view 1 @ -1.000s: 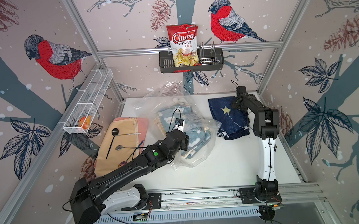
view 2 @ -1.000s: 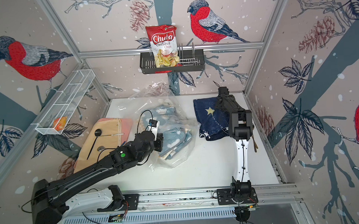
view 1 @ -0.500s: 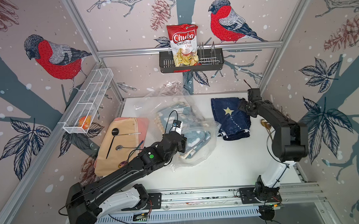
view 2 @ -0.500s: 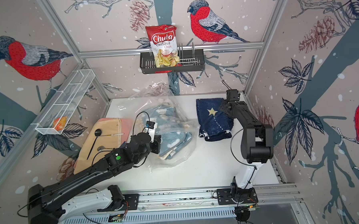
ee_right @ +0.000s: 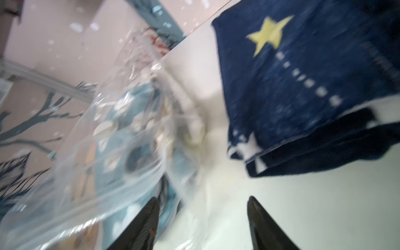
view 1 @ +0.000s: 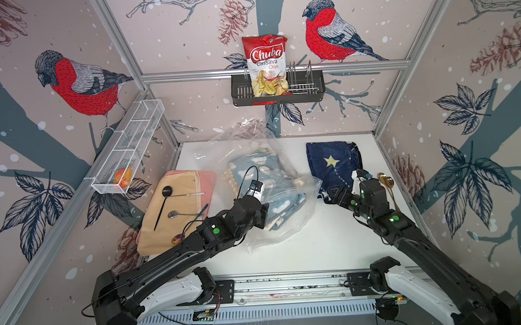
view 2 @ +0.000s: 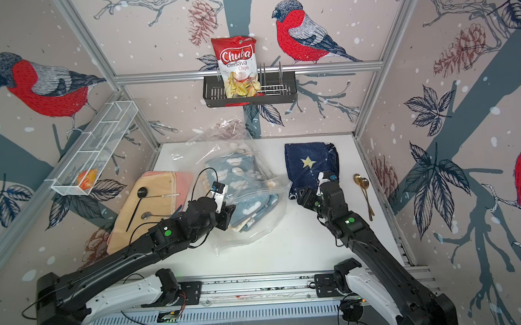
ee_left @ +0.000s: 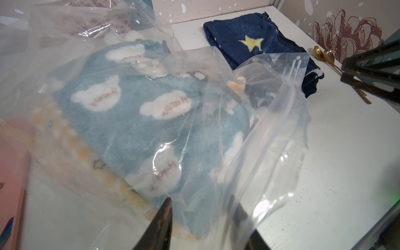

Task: Take the blanket out of the vacuum bag
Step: Take out the blanket from the vacuum bag.

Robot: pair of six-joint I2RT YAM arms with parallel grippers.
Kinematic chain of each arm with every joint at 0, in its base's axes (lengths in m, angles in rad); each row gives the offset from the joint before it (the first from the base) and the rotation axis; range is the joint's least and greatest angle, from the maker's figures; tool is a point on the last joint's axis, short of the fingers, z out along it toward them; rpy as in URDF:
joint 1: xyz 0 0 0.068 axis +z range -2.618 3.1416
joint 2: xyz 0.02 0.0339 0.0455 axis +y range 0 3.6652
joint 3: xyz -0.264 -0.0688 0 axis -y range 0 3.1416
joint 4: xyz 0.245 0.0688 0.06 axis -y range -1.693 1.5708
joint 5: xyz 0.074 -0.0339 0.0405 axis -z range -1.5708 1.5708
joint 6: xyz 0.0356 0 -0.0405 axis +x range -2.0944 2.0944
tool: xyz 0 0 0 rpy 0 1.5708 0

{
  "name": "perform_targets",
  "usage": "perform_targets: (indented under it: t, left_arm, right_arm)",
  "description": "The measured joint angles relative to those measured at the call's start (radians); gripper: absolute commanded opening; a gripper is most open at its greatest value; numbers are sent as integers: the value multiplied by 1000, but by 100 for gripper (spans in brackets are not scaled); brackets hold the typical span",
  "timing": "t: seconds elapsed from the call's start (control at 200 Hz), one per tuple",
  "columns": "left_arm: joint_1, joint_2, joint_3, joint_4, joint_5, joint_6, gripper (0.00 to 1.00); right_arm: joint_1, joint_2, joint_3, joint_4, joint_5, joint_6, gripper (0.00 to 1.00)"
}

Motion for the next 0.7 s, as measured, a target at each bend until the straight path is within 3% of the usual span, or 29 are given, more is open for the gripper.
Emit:
perform_targets:
  t: [0.19, 0.25, 0.34, 0.42, 0.7]
  left_arm:
    - [0, 8, -23, 1, 21, -16, 46]
    - [0, 23, -29, 1, 27, -19, 37]
    - [0, 50, -31, 1, 31, -26, 16]
    - [0, 71, -24, -2, 49, -37, 0]
    - [0, 27, -103, 88, 78, -122, 0]
  right_arm:
    - [322, -162, -146, 24, 91, 180, 34]
    - [430, -155, -164, 44, 148, 233, 31]
    - [558, -95, -168, 76, 216, 283, 29]
    - [614, -31, -162, 100, 261, 313, 29]
    - [695, 74, -241, 333, 330, 399, 31]
